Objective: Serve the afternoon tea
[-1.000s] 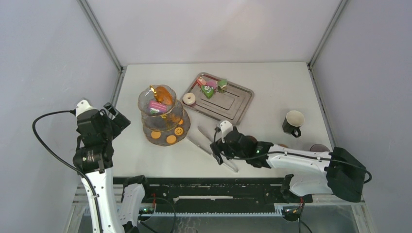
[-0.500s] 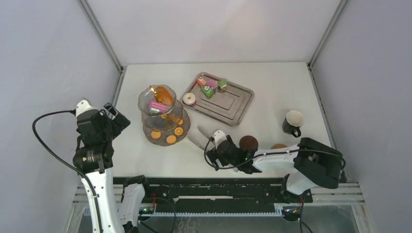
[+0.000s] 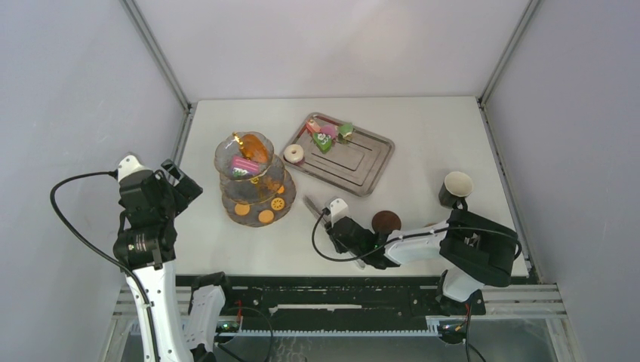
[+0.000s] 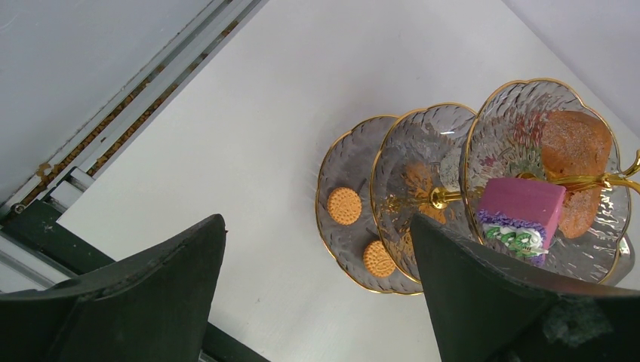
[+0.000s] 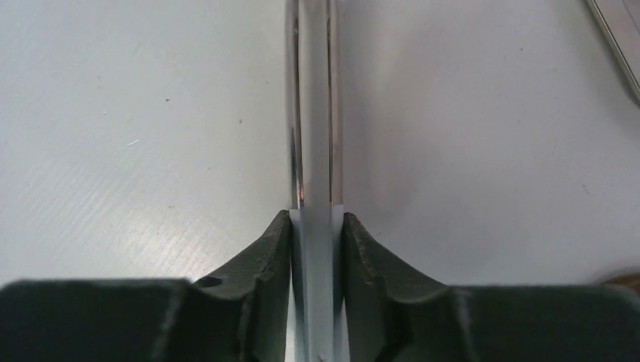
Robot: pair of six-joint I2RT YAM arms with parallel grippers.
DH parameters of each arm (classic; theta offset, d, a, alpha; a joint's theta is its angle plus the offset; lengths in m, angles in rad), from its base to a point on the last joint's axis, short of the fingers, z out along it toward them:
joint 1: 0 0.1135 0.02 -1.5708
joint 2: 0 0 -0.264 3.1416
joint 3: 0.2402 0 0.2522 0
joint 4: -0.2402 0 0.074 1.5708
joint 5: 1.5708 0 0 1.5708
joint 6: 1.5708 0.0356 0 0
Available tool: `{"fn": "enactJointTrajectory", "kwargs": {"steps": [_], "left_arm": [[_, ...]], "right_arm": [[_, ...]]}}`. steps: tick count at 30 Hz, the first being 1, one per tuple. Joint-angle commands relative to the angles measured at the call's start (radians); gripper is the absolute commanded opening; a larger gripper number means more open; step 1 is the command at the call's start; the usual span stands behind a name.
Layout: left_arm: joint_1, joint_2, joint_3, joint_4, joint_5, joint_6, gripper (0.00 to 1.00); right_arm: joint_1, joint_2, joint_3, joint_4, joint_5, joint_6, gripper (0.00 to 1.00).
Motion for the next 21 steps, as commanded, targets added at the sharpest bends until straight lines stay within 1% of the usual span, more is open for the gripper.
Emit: {"fn": "enactJointTrajectory", "kwargs": {"steps": [1,4,6,8,10,11,13,17,21], "left_arm": [[0.005,0.001,0.024,0.022,0.007,0.007,0.96],[0.004,0.002,0.029,0.022,0.004,0.009,0.96],[0.004,0.004,0.033,0.020,0.005,0.009,0.96],[0.005,0.006,0.034,0.023,0.006,0.008,0.96],[0.004,0.006,0.031,0.026,0.009,0.008,0.96],[0.004,0.006,0.029,0.027,0.010,0.007,0.96],[0.004,0.006,0.023,0.031,0.012,0.005,0.96],[0.005,0.005,0.022,0.034,0.016,0.006,0.96],[0.004,0.004,0.026,0.028,0.003,0.011,0.96]], "right_arm": [[0.005,0.004,0.038,-0.039,-0.022,0.008,0.26],[0.002,-0.072,0.054,-0.089,-0.031,-0.034,0.17],[-0.007,-0.152,0.070,-0.145,-0.048,-0.058,0.07],[-0.041,-0.214,0.102,-0.234,-0.101,-0.077,0.05],[-0.081,-0.252,0.162,-0.340,-0.140,-0.082,0.05],[-0.102,-0.261,0.218,-0.399,-0.151,-0.083,0.05],[-0.146,-0.245,0.321,-0.528,-0.177,-0.082,0.06],[-0.221,-0.131,0.539,-0.765,-0.204,-0.087,0.06],[-0.287,-0.026,0.698,-0.871,-0.276,-0.094,0.12]]}}
